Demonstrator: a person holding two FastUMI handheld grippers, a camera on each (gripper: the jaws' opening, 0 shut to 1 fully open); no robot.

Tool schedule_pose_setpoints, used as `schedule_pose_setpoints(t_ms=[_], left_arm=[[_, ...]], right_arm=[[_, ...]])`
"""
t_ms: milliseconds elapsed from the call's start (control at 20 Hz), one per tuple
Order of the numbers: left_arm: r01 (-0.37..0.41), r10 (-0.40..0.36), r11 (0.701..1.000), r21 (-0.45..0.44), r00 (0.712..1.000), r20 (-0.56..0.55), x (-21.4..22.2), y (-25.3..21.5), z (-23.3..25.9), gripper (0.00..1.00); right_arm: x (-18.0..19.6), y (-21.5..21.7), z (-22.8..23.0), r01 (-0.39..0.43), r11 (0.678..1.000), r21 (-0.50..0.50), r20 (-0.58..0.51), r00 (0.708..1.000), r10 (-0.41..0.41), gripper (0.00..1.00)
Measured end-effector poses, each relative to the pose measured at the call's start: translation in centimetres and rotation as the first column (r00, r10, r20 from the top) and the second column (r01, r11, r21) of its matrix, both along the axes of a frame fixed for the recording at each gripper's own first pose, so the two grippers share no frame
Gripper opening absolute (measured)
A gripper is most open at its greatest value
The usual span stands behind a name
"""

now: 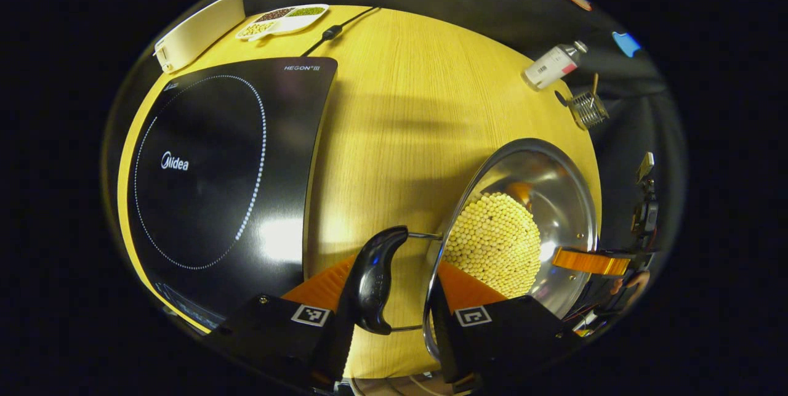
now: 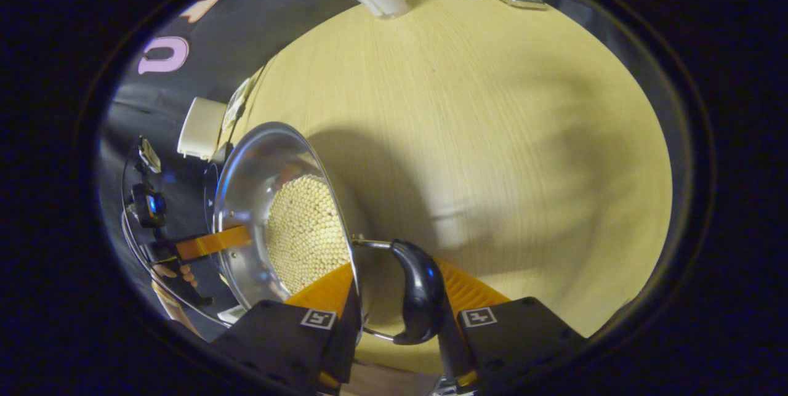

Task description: First push the handle of the pot to place it horizontally, then grasp the pot with both hands and set it on the induction cooktop.

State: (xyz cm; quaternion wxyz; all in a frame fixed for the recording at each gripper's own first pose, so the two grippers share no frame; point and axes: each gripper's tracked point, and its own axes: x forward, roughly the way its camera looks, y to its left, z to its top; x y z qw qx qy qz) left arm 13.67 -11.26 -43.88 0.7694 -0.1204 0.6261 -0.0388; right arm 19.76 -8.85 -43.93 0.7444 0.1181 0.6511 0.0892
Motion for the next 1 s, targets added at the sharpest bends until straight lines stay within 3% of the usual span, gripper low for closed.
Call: schedule_pose_setpoints(t_ms=[50,500,1000], left_arm=[[0.001,-0.001,1.0,-0.001,1.0,-0.011,-0.6,-0.1,0.3,0.59],[0.048,-0.049,0.999,0.023,0.998,0.043,-2.5,2.4,5.4,0.59],[0.031,-0.034,0.999,0.022,0.989,0.145,-3.6,14.4,9.3,0.59]], right_arm=[[-0.6,0.2,0.3,0.0,1.0,0.0,-0.005,1.0,0.0,0.53],[-3.9,2.3,4.9,0.016,1.0,0.017,0.042,0.999,-0.017,0.53],[-6.6,13.6,7.5,-0.009,1.0,0.017,0.087,0.996,0.007,0.53]])
